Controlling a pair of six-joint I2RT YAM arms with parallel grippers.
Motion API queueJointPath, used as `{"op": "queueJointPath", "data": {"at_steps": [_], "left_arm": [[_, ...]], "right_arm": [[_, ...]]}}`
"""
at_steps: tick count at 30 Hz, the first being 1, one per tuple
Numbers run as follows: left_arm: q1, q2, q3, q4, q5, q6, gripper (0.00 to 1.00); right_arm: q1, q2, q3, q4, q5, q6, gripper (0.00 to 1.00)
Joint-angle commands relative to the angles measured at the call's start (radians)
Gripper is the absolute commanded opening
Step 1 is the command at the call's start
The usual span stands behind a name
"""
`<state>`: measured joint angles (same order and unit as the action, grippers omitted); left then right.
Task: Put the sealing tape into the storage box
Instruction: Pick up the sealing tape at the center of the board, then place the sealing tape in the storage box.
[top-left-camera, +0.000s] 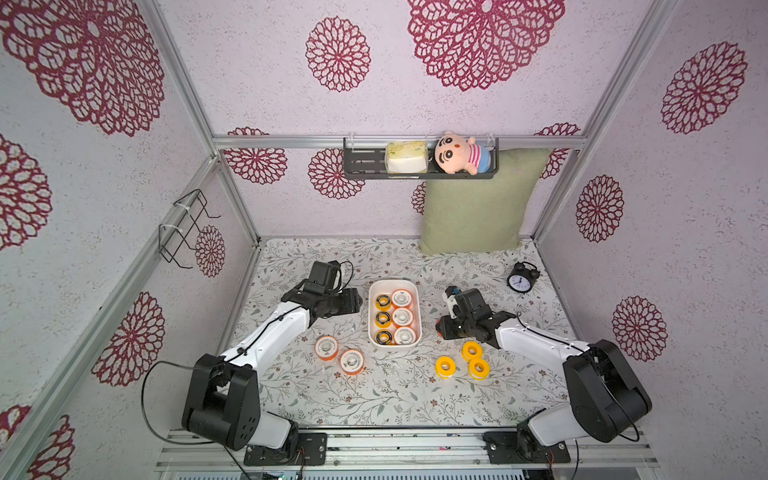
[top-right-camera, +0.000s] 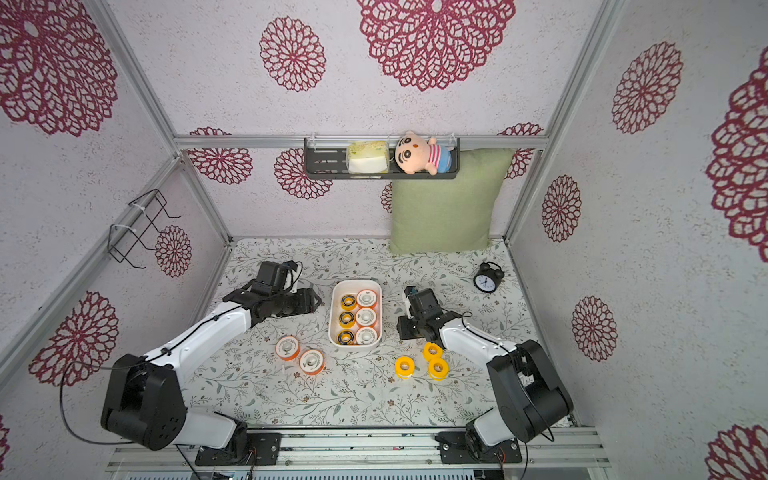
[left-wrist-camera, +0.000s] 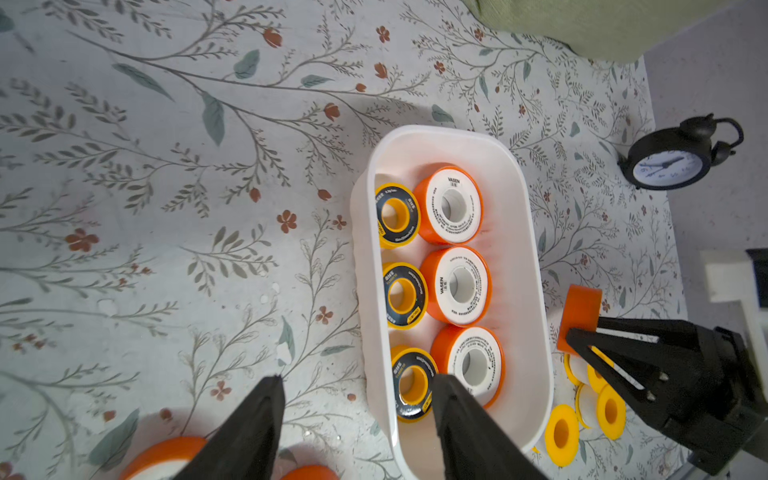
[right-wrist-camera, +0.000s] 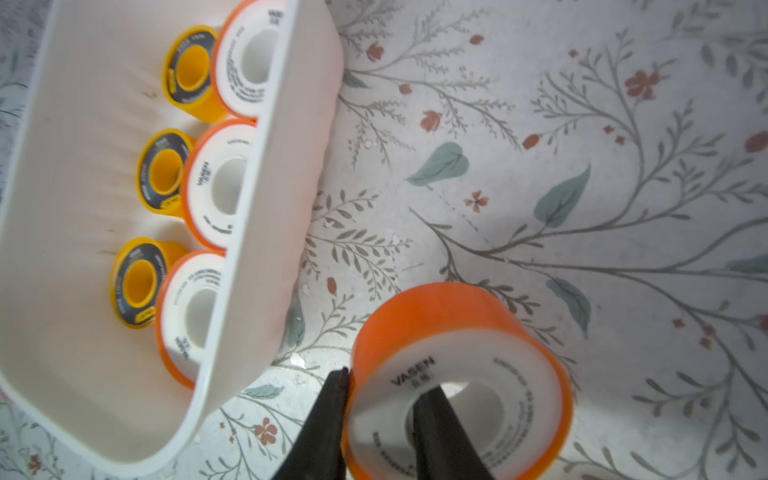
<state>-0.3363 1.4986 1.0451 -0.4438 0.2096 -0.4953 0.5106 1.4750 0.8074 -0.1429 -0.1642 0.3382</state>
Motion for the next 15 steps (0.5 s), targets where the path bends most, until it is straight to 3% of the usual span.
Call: {"op": "queueJointPath", "data": {"at_steps": [1, 7, 15], "left_arm": [[-0.019, 0.055, 0.011, 0.099, 0.033, -0.047, 0.57], [-0.048, 0.15, 0.022, 0.142, 0.054, -0.063, 0.36], [-0.053, 0.191, 0.02, 0.144, 0.043, -0.06, 0.32]], "right_arm": [[-0.003, -0.036, 0.066, 0.062, -0.094, 0.016, 0.21], [0.0, 0.005, 0.182, 0.043, -0.135, 0.0, 0.21], [0.047, 0.126, 0.353, -0.048, -0.102, -0.05, 0.22]]}}
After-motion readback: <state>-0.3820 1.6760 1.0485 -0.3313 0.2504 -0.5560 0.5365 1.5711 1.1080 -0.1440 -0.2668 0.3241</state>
